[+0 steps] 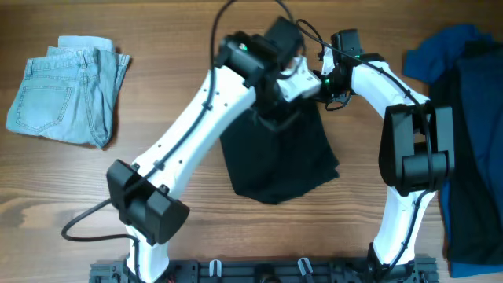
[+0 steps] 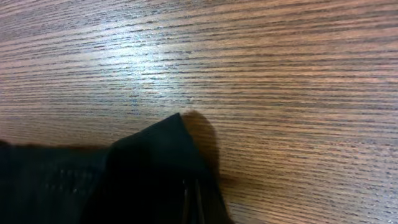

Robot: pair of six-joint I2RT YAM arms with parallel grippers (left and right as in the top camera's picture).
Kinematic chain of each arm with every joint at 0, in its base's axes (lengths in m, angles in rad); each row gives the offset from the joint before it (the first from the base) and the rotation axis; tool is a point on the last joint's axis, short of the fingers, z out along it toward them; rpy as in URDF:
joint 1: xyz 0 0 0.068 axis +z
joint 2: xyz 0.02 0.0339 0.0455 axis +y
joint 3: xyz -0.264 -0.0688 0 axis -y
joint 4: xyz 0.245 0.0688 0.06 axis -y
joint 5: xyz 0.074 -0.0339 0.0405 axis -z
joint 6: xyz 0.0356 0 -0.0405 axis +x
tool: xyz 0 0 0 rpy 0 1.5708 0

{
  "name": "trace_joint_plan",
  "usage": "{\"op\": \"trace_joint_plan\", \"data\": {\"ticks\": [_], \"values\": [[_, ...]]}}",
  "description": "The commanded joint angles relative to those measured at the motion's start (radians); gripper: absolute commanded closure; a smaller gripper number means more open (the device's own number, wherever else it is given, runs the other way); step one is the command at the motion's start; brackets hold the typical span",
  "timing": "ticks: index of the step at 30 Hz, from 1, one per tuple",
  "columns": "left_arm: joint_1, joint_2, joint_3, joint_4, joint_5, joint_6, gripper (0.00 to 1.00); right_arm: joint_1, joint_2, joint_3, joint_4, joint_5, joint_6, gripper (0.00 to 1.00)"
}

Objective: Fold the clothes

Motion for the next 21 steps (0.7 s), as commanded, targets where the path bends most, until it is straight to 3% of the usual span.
{"op": "trace_joint_plan", "data": {"ticks": [1, 13, 14, 15, 16, 21], "values": [[-0.064, 0.016, -0.001, 0.020, 0.030, -0.005, 0.96, 0.001, -0.002, -0.003, -0.013, 0.055, -0.022, 0.96], [-0.206, 0.177, -0.001, 0.084, 0.053, -0.005, 0.96, 0.002, 0.000, -0.005, -0.013, 0.055, -0.021, 0.96], [-0.211, 0.187, -0.001, 0.100, 0.053, -0.005, 0.82, 0.002, 0.000, -0.005, -0.013, 0.055, -0.021, 0.96], [-0.211, 0.194, -0.001, 0.112, 0.053, -0.005, 0.46, 0.002, 0.000, -0.005, -0.011, 0.055, -0.021, 0.96], [-0.211, 0.196, -0.001, 0.124, 0.053, -0.005, 0.00, 0.000, 0.000, -0.004, 0.005, 0.055, -0.024, 0.96], [-0.156, 0.156, 0.078, 0.180, -0.034, -0.067, 0.00, -0.084, -0.094, 0.176, -0.107, 0.055, -0.050, 0.92]]}}
